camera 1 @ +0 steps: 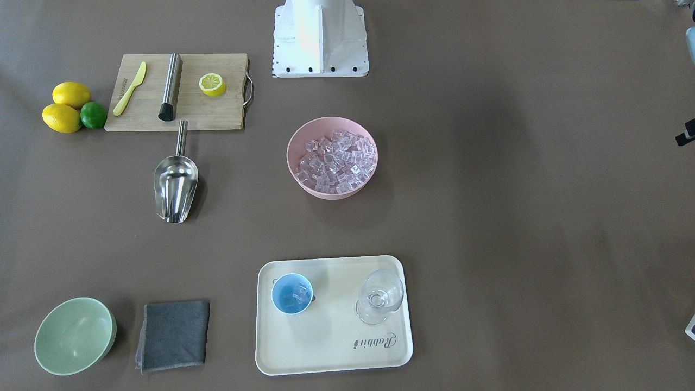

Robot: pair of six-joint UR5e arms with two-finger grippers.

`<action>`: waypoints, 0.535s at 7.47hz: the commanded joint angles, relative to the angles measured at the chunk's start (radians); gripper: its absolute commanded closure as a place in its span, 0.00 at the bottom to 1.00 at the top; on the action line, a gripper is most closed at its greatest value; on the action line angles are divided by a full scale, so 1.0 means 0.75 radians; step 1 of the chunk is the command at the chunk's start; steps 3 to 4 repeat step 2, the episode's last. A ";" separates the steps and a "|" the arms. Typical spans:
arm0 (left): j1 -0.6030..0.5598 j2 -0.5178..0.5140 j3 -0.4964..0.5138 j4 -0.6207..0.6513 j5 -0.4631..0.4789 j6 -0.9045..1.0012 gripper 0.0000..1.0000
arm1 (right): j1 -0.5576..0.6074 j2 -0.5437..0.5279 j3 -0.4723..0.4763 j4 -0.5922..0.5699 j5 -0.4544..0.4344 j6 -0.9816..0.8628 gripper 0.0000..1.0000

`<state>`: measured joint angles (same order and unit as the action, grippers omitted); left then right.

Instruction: Put ice in cup with scoop

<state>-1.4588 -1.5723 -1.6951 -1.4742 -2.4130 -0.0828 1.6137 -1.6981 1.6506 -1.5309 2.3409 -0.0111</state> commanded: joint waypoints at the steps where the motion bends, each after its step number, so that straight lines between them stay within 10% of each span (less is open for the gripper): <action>1: 0.000 0.000 0.000 0.000 0.000 0.000 0.02 | 0.000 0.000 0.002 0.000 0.002 0.000 0.00; 4: 0.000 0.000 0.000 0.000 0.000 0.000 0.02 | 0.000 0.000 0.000 0.000 -0.002 0.000 0.00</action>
